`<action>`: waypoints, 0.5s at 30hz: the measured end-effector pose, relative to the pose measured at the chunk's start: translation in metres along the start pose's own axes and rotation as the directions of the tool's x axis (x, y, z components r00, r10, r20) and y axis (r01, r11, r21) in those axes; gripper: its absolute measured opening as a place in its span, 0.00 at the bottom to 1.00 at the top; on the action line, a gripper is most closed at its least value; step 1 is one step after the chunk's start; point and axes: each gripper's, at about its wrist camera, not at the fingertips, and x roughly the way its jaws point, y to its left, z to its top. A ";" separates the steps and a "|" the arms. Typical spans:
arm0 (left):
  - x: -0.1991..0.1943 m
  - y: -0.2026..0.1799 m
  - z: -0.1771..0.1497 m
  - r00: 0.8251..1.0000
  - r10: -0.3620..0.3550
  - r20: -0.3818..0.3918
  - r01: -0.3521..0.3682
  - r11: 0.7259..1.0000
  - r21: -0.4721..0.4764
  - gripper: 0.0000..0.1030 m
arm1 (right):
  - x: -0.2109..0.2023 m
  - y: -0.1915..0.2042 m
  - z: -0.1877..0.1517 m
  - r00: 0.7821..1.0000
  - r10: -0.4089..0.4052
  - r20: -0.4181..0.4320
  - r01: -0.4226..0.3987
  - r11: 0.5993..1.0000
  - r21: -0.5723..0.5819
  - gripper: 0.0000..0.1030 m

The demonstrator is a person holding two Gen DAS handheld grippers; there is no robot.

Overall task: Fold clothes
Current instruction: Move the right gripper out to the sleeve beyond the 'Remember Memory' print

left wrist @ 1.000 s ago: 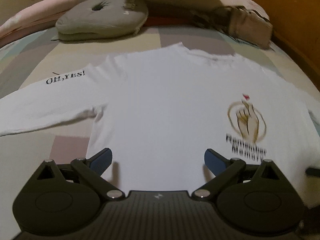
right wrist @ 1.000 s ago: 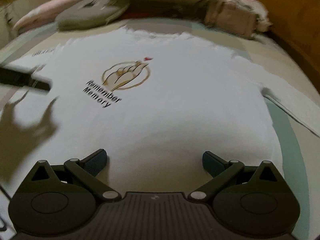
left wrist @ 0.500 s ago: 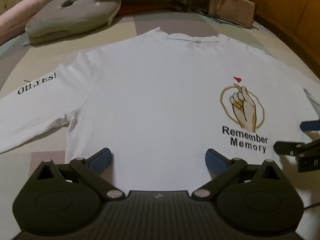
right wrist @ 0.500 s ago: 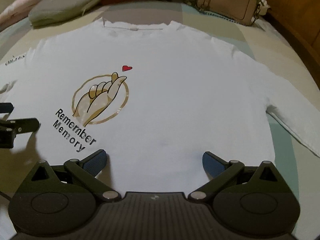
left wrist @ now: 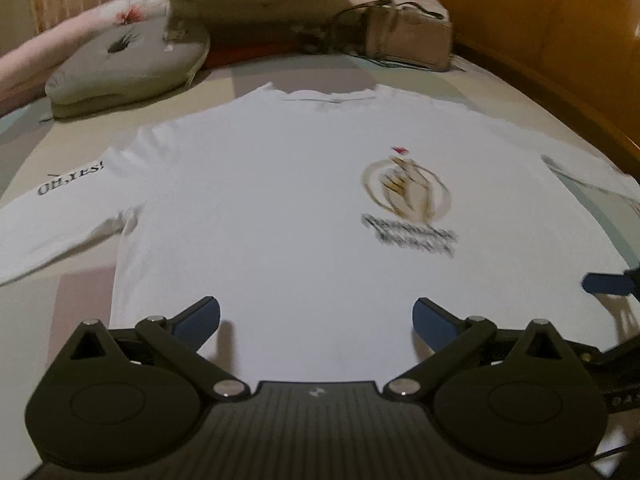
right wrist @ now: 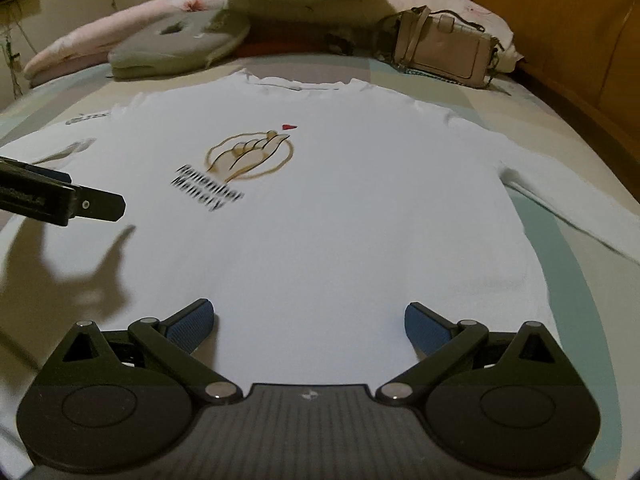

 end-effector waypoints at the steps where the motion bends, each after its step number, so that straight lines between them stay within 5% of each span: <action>1: -0.009 -0.004 -0.006 1.000 0.004 -0.005 -0.004 1.000 -0.008 0.99 | -0.005 0.001 -0.004 1.000 0.004 -0.005 -0.004 1.000 -0.002 1.00; 8: -0.054 -0.034 -0.015 1.000 0.026 0.010 -0.026 0.999 0.026 0.99 | -0.009 0.007 -0.020 0.999 -0.011 0.038 0.009 0.998 0.069 1.00; 15: -0.027 -0.032 0.013 0.995 -0.018 0.100 0.015 1.000 0.028 0.99 | -0.014 0.010 -0.030 0.996 -0.033 0.089 0.027 0.997 0.068 1.00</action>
